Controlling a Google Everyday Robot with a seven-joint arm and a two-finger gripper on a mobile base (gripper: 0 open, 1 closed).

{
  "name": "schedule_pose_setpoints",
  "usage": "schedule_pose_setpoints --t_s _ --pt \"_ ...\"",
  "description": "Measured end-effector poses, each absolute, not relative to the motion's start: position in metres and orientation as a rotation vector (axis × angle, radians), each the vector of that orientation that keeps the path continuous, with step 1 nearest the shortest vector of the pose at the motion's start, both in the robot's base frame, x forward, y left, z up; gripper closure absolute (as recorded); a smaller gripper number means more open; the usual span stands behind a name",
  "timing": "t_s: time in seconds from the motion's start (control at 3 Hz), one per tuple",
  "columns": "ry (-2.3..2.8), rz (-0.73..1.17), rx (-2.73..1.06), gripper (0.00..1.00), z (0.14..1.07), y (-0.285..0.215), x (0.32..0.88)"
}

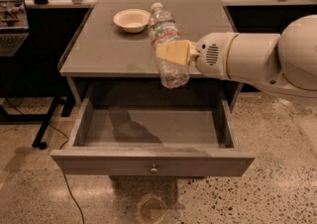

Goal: Pick water bottle from top drawer and place on counter

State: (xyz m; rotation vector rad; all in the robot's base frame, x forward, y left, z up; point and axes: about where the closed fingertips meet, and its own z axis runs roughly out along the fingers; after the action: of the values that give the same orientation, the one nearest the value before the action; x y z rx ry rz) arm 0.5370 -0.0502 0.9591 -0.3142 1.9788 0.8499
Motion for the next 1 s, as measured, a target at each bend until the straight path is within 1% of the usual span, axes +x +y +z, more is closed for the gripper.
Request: schedule_pose_setpoints --t_s 0.67,1.0 --pt "1.972 0.865 -0.301 1.0 0.968 -0.063 0.579" --pt "1.986 0.875 -0.384 1.0 0.988 -0.045 0.636"
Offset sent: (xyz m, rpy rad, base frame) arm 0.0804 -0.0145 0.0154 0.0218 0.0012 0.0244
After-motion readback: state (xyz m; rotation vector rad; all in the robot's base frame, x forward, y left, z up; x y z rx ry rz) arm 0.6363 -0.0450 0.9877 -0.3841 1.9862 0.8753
